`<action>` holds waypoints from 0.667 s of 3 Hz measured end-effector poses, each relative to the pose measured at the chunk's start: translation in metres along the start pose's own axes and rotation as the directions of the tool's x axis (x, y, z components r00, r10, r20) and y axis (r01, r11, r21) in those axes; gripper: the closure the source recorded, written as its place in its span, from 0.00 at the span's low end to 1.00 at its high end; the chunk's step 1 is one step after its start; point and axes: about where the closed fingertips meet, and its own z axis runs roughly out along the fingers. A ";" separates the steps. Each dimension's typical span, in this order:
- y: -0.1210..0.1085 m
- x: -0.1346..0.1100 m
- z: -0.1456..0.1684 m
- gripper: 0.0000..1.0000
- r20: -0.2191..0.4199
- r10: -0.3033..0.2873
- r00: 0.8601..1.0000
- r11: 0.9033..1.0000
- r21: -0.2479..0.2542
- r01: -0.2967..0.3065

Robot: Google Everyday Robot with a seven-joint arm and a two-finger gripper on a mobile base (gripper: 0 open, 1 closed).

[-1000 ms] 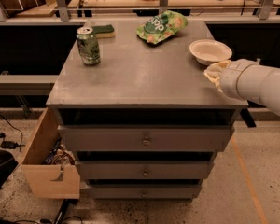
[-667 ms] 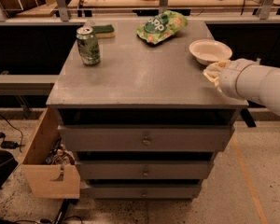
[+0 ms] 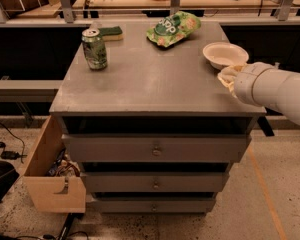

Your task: Move paper bowl near green can

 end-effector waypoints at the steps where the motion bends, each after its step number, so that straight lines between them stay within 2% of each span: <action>1: -0.013 0.000 0.006 0.37 0.016 0.015 1.000 1.000 0.023 -0.015; 2: -0.039 -0.003 0.020 0.68 0.029 -0.027 0.999 0.999 0.021 0.027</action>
Offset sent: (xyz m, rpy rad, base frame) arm 0.0584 -0.0344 0.0330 -0.0309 -0.0583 0.0363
